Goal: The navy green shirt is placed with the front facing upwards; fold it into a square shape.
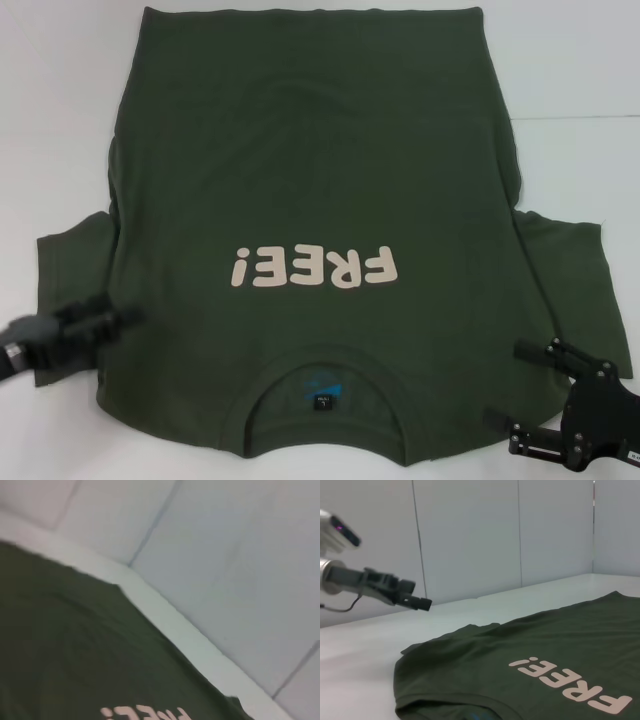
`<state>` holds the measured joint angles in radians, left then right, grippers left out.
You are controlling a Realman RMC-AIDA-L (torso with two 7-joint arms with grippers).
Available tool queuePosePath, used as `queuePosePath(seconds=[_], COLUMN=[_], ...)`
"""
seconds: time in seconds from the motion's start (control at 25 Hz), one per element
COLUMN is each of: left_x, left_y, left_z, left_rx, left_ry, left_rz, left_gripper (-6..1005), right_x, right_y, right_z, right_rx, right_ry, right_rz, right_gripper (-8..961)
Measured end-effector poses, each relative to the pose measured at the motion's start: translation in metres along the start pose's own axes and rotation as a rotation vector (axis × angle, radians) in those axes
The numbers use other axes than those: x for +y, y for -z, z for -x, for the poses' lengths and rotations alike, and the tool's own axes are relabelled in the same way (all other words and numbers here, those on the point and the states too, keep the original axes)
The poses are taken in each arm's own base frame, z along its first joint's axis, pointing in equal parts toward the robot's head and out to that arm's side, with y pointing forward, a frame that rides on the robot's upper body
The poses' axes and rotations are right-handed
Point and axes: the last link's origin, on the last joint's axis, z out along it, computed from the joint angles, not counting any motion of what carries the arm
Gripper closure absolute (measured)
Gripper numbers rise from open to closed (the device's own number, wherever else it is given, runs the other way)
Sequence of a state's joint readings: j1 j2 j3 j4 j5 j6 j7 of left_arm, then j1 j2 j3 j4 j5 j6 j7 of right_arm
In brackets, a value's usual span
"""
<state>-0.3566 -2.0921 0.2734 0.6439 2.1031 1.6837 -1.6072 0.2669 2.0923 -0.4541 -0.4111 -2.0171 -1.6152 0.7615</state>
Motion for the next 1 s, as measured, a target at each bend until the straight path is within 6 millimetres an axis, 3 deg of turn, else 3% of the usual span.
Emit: queuePosePath(seconds=[0.28, 0.36, 0.52, 0.72, 1.0], left_x=[-0.015, -0.024, -0.031, -0.044, -0.053], left_y=[0.006, 0.004, 0.005, 0.005, 0.001], left_z=[-0.041, -0.062, -0.078, -0.089, -0.086], left_rx=[-0.1, -0.227, -0.303, -0.399, -0.457], left_ry=[0.208, 0.316, 0.347, 0.32, 0.288], left_rz=[-0.082, -0.17, -0.262, -0.413, -0.516], left_gripper=[124, 125, 125, 124, 124], right_x=[0.001, 0.002, 0.003, 0.003, 0.003], right_y=[0.001, 0.001, 0.002, 0.002, 0.001], right_z=[0.0, -0.001, 0.0, 0.0, 0.0], right_rx=[-0.001, -0.003, -0.006, -0.006, -0.007], right_ry=[-0.003, -0.005, -0.006, -0.011, -0.018], right_rz=[0.003, 0.004, 0.007, 0.008, 0.008], right_gripper=[12, 12, 12, 12, 11])
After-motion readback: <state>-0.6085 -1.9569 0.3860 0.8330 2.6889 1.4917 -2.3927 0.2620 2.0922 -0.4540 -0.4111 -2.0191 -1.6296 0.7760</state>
